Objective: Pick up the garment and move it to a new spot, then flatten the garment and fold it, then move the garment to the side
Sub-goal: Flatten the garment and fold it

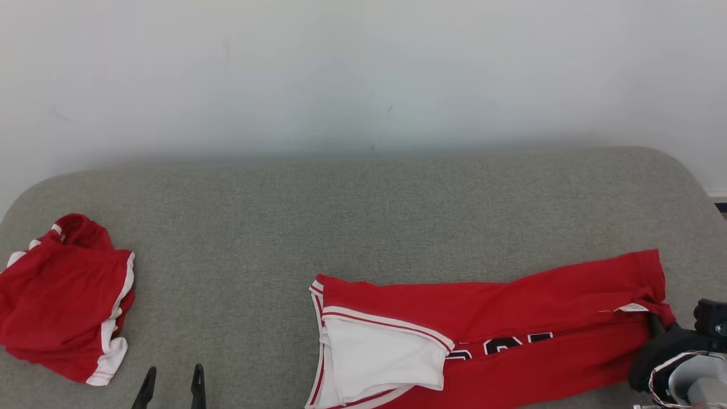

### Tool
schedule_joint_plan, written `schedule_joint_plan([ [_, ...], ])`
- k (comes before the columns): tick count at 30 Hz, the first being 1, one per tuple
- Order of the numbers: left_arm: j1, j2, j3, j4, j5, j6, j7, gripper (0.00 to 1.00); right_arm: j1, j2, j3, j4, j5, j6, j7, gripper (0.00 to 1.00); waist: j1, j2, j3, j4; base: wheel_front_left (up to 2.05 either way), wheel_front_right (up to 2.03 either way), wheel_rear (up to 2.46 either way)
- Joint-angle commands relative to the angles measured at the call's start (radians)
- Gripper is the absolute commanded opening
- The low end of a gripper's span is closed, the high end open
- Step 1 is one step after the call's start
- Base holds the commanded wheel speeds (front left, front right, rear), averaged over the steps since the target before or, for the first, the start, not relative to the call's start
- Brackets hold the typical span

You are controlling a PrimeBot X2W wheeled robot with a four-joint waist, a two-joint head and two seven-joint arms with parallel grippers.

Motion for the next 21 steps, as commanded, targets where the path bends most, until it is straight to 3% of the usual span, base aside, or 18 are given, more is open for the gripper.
schedule_joint_plan([
  [1,0.012,-0.005,0.002,0.002,-0.001,0.002,-0.003,1.0,0.012,0.011,0.009,-0.028,0.009,-0.002,-0.005,0.0,0.0,0.0,-0.006,-0.009,0.0,0.0,0.0],
  [6,0.021,-0.006,0.004,0.008,-0.006,0.002,-0.003,1.0,0.044,0.089,0.054,-0.176,0.105,-0.002,0.016,0.0,0.0,0.0,-0.014,-0.024,0.0,0.0,0.0],
  [12,0.018,-0.008,0.0,0.013,-0.007,0.002,-0.003,1.0,0.118,0.16,0.183,-0.457,0.248,-0.002,0.125,0.0,0.0,0.0,-0.017,-0.025,0.0,0.0,0.0],
  [17,0.008,-0.009,-0.01,0.017,-0.011,0.002,-0.003,1.0,0.157,0.219,0.3,-0.648,0.288,-0.002,0.2,0.0,0.0,0.0,-0.016,-0.008,0.0,0.0,0.0],
  [21,-0.001,-0.009,-0.019,0.023,-0.012,0.002,-0.003,1.0,0.154,0.278,0.358,-0.705,0.29,-0.002,0.233,0.0,0.0,0.0,-0.011,0.016,0.0,0.0,0.0],
])
